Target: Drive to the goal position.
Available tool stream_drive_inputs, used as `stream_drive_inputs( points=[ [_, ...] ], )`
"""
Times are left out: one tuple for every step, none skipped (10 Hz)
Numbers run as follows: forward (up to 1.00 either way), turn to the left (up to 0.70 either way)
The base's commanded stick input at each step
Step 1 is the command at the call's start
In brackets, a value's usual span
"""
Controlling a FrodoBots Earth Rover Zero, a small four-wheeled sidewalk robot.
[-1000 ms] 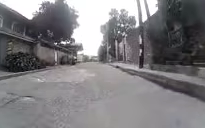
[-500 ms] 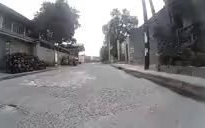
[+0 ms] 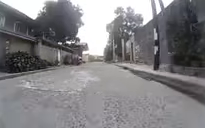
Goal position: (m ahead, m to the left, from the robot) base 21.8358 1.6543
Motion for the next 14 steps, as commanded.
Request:
stream_drive_inputs(
  points=[
    [1.00,0.01],
    [1.00,0.01],
    [1.00,0.01],
    [1.00,0.01],
    [1.00,0.01],
    [1.00,0.01],
    [1.00,0.01],
    [1.00,0.01],
    [1.00,0.01],
    [1.00,0.01],
    [1.00,0.01],
    [1.00,0.01],
    [1.00,0.01],
    [1.00,0.01]
  ],
)
